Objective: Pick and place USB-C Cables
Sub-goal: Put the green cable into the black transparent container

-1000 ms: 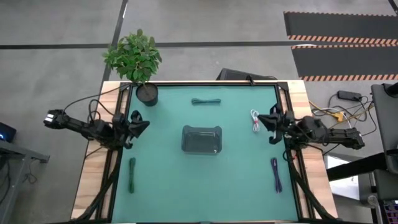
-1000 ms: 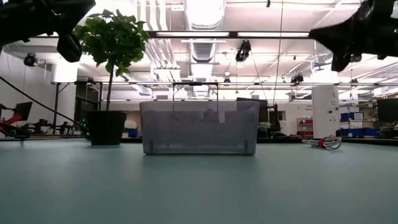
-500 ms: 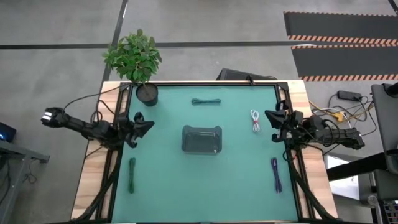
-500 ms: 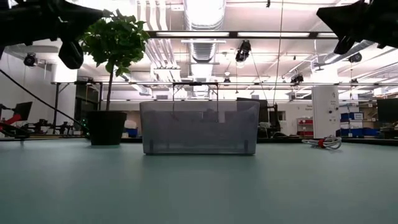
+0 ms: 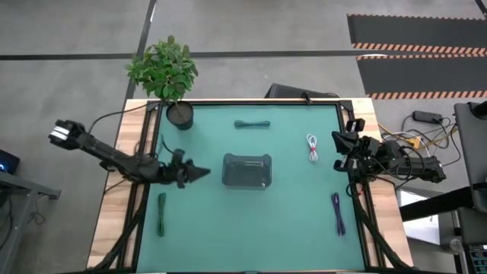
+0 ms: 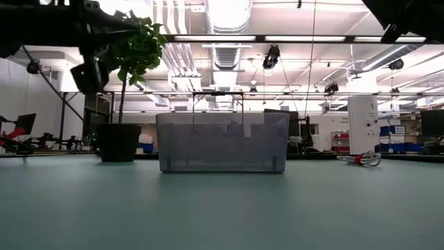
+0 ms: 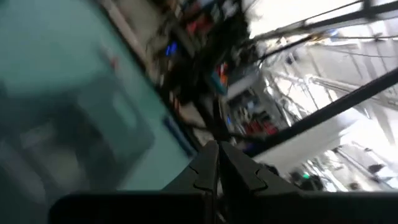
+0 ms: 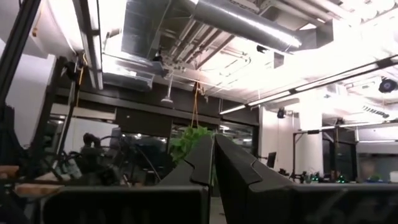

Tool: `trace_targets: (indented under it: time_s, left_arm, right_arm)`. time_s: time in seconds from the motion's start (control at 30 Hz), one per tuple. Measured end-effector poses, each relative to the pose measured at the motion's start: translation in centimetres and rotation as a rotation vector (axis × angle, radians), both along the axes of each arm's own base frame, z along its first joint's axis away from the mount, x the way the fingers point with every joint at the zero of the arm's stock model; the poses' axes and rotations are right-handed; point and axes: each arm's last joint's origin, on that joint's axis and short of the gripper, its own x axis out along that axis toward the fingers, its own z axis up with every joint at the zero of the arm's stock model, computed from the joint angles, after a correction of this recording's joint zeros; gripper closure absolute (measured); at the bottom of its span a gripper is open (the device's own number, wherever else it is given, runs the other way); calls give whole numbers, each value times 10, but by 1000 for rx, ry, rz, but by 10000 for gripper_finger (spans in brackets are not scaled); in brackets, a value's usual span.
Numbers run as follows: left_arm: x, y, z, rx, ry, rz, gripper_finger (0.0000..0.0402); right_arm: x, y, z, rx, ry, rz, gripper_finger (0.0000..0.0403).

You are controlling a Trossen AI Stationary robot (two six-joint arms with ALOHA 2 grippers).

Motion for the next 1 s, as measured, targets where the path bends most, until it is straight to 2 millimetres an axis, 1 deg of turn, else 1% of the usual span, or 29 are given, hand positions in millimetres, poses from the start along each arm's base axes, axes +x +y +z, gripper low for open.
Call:
trace_targets:
  time_s: [0.13, 0.3, 0.43, 0.6, 0.73, 0.8, 0.9, 1.0]
  left_arm:
    - [15, -20, -13, -151, 168, -53, 401]
    - [32, -42, -11, -279, 325, -107, 402]
    - [35, -56, -9, -343, 559, -140, 402]
    - [27, -67, -1, -411, 926, -140, 402]
    - [21, -74, 9, -484, 1112, -146, 401]
    - [18, -77, 12, -511, 1164, -139, 401]
    - [10, -81, 11, -545, 1239, -131, 401]
    - [-5, -80, 6, -574, 1421, -68, 401]
  right_arm:
    - [0, 0, 1, -11, 0, -8, 394]
    - [0, 0, 1, -12, 1, -8, 394]
    - [0, 0, 1, -20, 1, -14, 394]
    - [-1, 0, 1, -21, 1, -15, 394]
    - [0, 0, 1, -16, 2, -11, 394]
    - [0, 0, 1, -10, 2, -8, 394]
    - [0, 0, 1, -9, 6, -7, 394]
    - [0, 0, 1, 0, 4, 0, 394]
